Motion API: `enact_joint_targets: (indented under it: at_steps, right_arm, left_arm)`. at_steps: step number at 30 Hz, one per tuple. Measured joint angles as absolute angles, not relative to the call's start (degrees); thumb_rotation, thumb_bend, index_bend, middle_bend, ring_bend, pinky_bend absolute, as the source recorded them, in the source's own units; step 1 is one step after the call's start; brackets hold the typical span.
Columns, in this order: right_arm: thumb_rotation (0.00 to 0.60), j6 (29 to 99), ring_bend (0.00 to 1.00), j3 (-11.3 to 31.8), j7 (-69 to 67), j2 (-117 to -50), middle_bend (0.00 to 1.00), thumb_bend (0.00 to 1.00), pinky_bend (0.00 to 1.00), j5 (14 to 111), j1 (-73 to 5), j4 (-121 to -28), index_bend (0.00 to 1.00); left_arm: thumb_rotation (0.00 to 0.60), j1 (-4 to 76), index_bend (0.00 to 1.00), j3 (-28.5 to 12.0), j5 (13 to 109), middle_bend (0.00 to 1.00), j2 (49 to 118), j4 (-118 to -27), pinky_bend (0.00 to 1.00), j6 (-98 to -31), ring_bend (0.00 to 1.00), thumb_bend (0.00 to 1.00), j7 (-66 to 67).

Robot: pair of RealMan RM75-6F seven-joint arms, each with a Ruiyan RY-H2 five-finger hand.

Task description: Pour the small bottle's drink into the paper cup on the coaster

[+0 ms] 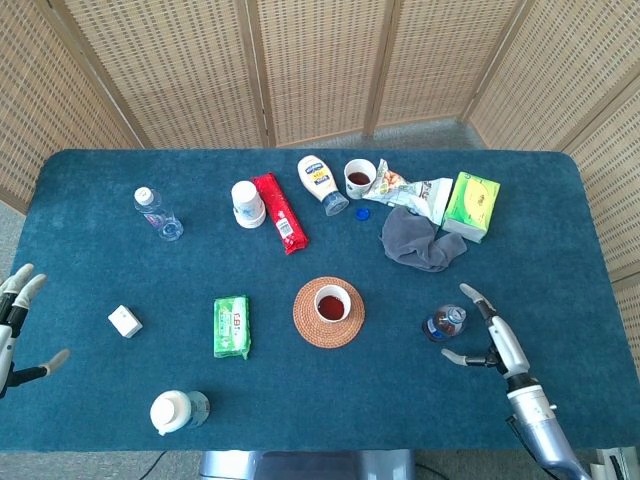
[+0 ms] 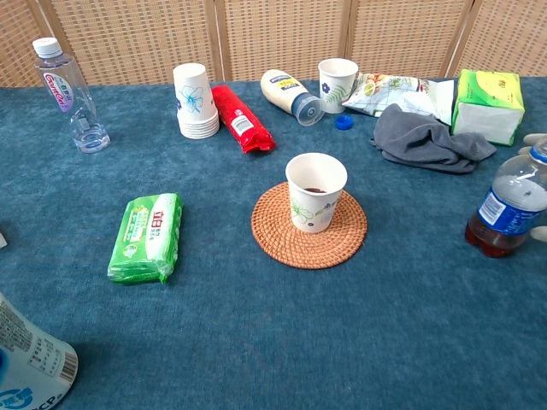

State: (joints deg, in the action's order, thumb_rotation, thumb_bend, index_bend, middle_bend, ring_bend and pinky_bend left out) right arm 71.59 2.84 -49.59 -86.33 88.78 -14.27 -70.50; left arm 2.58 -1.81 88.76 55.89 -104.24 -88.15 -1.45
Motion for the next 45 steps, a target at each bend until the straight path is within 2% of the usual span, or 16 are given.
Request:
enact_joint_targets:
  at_steps: [12,29,42,45]
  right_arm:
    - [0.600,71.19,0.00,2.52,-53.77,-90.52,0.00,0.00,0.00,88.56,-15.51,-65.48,0.00]
    - [0.600,74.55,0.00,3.95,-55.51,-95.43,0.00,0.00,0.00,87.56,-15.73,-60.25,0.00]
    - [0.600,73.72,0.00,3.98,-52.25,-94.19,0.12,0.00,0.01,86.79,-16.17,-62.94,0.01]
    - [0.600,73.64,0.00,4.08,-51.67,-94.70,0.16,0.00,0.10,86.66,-16.33,-62.74,0.02]
  left_arm:
    - [0.600,2.95,0.00,-1.86,88.26,0.00,56.10,-104.19,0.00,-87.43,0.00,0.11,-1.03]
    - [0.600,3.05,0.00,-1.65,88.20,0.00,56.46,-104.23,0.00,-87.23,0.00,0.12,-0.06]
    - [0.600,3.00,0.00,-1.63,88.41,0.00,56.29,-104.13,0.00,-87.50,0.00,0.12,-0.85]
    - [0.600,3.00,0.00,-1.61,88.49,0.00,56.23,-104.11,0.00,-87.54,0.00,0.11,-1.04]
